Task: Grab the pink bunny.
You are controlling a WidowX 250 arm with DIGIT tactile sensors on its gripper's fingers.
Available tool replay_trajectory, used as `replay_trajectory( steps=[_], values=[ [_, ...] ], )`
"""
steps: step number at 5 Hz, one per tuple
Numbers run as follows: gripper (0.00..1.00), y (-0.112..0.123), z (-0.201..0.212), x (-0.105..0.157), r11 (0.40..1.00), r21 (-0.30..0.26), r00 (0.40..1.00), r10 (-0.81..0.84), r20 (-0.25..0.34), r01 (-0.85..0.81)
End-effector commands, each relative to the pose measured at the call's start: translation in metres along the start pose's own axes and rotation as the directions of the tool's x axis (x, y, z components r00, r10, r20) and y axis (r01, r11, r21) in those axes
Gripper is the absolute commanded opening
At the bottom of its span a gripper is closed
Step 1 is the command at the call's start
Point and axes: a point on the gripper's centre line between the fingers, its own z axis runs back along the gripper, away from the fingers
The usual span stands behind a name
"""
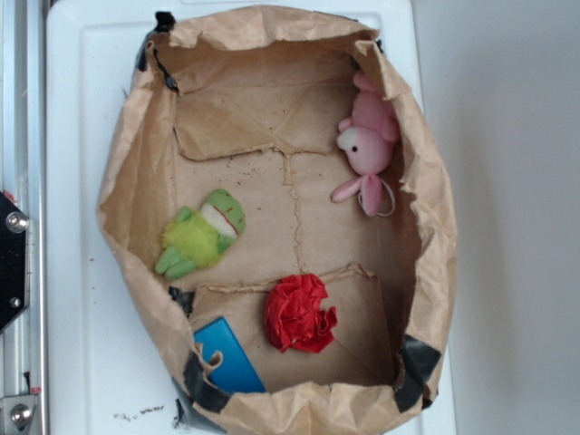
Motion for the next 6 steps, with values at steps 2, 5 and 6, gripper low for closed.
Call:
replay_trajectory(
  steps=[2,5,6],
  values=[
    [1.00,-0.002,-0.023,0.045,0.995,0.034,0.995,0.097,0.009,-0.097],
    [1.00,0.033,-0.097,0.145,0.868,0.047,0.868,0.490,0.076,-0.494],
    [1.00,0.055,-0.107,0.143,0.847,0.031,0.847,0.528,0.069,-0.530]
  ],
)
